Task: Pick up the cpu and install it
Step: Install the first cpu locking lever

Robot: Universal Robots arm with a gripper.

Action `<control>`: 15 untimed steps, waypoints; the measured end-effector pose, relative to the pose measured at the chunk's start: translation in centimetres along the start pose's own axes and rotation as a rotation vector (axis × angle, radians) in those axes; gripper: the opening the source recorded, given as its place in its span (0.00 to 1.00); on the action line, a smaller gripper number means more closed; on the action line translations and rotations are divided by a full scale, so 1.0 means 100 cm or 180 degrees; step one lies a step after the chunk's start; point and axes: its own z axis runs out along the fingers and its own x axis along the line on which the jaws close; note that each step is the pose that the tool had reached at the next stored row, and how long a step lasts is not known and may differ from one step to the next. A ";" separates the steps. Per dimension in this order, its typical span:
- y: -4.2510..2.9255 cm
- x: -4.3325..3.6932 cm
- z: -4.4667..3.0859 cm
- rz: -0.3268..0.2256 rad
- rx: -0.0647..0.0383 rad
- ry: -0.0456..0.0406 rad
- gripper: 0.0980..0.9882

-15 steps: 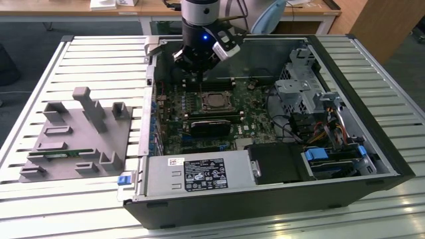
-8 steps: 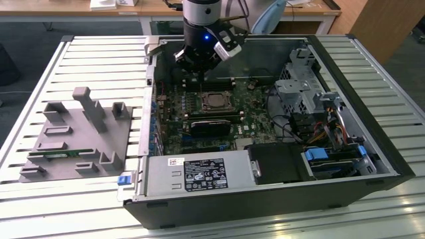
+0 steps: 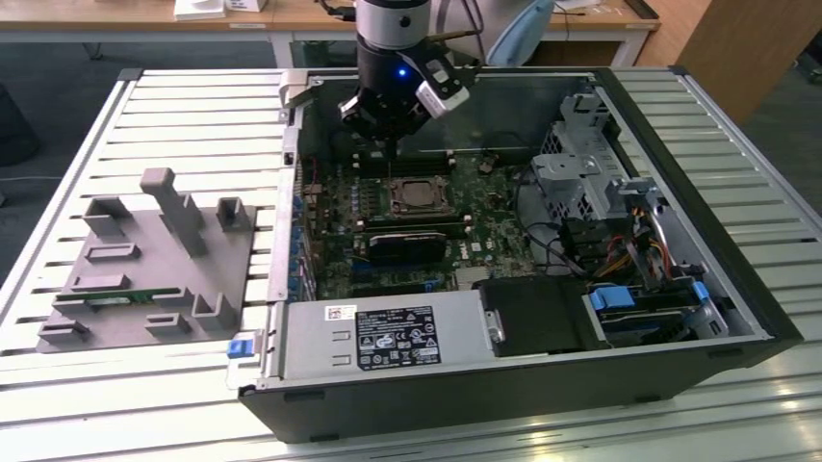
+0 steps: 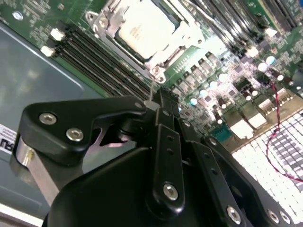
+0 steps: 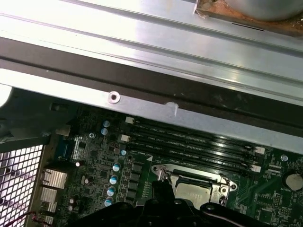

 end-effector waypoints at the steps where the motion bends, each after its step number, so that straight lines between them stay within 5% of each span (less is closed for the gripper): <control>1: -0.0003 0.0022 0.0000 0.0000 0.0000 0.0000 0.01; 15: 0.0101 0.0032 0.0035 0.0082 0.0000 -0.0006 0.01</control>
